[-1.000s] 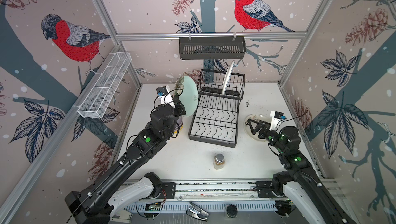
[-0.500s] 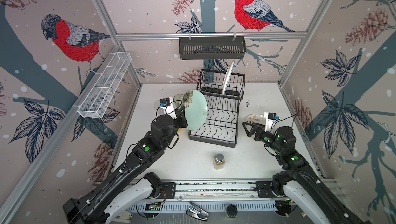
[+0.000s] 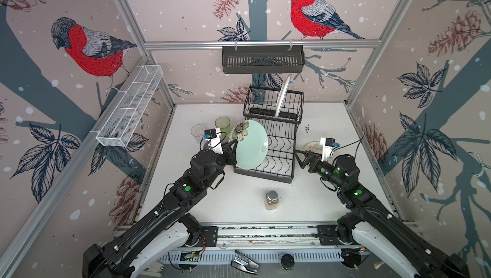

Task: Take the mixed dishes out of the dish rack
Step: 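Swing the plate over the rack while the right gripper reaches toward it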

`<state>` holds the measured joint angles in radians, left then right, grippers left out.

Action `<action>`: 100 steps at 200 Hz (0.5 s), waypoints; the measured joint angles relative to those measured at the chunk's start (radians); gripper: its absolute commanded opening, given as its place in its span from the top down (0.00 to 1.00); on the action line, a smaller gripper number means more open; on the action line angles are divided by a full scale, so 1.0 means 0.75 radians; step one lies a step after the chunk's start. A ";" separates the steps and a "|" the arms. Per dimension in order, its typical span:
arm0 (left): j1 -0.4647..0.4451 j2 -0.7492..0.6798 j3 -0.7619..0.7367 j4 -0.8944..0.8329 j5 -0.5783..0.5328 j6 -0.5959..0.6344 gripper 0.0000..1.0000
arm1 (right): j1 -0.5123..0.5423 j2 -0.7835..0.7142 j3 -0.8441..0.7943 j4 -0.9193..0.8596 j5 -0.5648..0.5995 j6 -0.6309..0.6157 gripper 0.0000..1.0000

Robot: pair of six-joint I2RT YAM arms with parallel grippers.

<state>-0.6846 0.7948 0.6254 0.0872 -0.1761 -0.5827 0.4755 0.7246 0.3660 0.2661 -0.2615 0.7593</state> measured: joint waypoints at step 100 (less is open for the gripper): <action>0.010 -0.018 -0.183 0.298 0.090 -0.050 1.00 | 0.220 0.184 0.031 0.148 0.110 0.031 0.01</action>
<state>-0.6773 0.7811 0.4885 0.3103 -0.1089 -0.6201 0.6407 0.8627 0.3893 0.3767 -0.1791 0.7826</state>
